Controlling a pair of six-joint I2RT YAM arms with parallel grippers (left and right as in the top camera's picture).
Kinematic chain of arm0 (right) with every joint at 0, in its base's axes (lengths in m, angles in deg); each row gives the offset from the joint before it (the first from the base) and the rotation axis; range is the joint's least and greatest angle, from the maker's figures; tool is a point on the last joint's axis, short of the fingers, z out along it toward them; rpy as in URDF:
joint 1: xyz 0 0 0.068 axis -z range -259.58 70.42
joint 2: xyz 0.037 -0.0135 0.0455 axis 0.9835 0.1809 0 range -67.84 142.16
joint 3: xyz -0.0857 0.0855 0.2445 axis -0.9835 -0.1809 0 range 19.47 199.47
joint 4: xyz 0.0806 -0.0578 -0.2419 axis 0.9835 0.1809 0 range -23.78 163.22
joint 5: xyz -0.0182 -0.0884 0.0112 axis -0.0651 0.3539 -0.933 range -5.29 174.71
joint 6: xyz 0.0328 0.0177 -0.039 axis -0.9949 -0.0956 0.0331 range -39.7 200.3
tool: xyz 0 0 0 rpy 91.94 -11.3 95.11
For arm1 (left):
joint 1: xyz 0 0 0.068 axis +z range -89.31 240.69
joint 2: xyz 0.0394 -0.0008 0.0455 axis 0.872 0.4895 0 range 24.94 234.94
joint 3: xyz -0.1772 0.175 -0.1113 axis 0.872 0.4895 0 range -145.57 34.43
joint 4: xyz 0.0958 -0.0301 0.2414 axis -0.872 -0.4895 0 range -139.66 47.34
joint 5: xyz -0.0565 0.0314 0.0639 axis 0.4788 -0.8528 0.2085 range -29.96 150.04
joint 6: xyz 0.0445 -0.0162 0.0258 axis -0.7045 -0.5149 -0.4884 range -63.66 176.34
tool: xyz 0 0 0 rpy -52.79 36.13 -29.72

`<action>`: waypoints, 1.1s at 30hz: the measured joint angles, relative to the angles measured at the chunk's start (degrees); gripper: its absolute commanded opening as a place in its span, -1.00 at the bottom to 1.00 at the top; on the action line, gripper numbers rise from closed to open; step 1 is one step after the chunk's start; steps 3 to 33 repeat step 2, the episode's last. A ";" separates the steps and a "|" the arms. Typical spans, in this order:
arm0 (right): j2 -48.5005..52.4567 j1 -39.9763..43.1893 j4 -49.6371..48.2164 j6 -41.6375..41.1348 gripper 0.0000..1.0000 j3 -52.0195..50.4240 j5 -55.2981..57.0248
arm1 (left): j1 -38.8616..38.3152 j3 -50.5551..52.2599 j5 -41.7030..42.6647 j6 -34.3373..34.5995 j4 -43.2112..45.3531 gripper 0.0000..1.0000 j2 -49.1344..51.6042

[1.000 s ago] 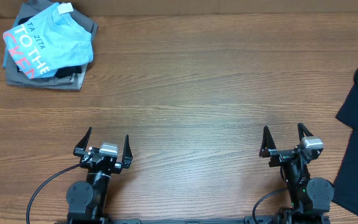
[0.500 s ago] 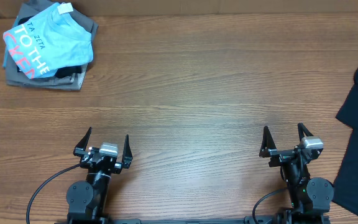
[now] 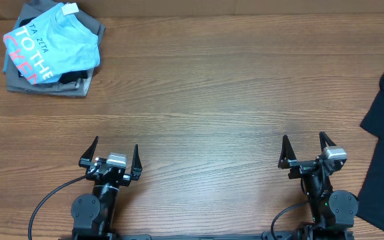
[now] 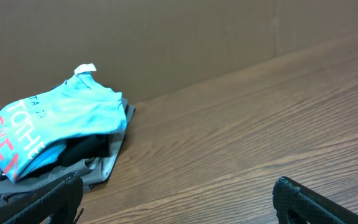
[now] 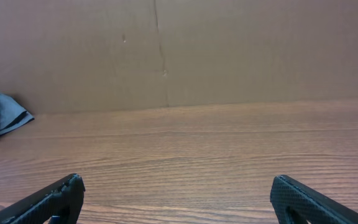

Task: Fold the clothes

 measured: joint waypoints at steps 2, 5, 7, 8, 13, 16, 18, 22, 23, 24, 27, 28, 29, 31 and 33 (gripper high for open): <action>0.00 0.00 0.00 0.00 1.00 0.00 0.02 | 0.00 0.00 0.00 0.00 0.00 1.00 0.00; 0.00 0.00 0.00 0.00 1.00 0.00 0.02 | 0.00 0.00 0.00 0.00 0.00 1.00 0.00; 0.00 0.00 0.00 0.00 1.00 0.00 0.02 | 0.00 0.00 0.00 0.00 0.00 1.00 0.00; 0.00 0.00 0.00 0.00 1.00 0.00 0.02 | 0.00 0.00 0.00 0.00 0.00 1.00 0.00; 0.00 0.00 0.00 0.00 1.00 0.00 0.02 | 0.00 0.00 0.00 0.00 0.00 1.00 0.00; 0.00 0.00 0.00 0.00 1.00 0.00 0.02 | 0.00 0.00 0.00 0.00 0.00 1.00 0.00; 0.00 0.00 0.00 0.00 1.00 0.00 0.02 | 0.00 0.00 0.00 0.00 0.00 1.00 0.00; 0.00 0.00 0.00 0.00 1.00 0.00 0.02 | 0.00 0.00 0.00 0.00 0.00 1.00 0.00; 0.00 0.00 0.00 0.00 1.00 0.00 0.02 | 0.00 0.00 0.00 0.00 0.00 1.00 0.00; 0.00 0.00 0.00 0.00 1.00 0.00 0.02 | 0.00 0.00 0.00 0.00 0.00 1.00 0.00; 0.00 0.00 0.00 0.00 1.00 0.00 0.02 | 0.00 0.00 0.00 0.00 0.00 1.00 0.00; 0.00 0.00 0.00 0.00 1.00 0.00 0.02 | 0.00 0.00 0.00 0.00 0.00 1.00 0.00; 0.00 0.00 0.00 0.00 1.00 0.00 0.02 | 0.00 0.00 0.00 0.00 0.00 1.00 0.00; 0.00 0.00 0.00 0.00 1.00 0.00 0.02 | 0.00 0.00 0.00 0.00 0.00 1.00 0.00; 0.00 0.00 0.00 0.00 1.00 0.00 0.02 | 0.00 0.00 0.00 0.00 0.00 1.00 0.00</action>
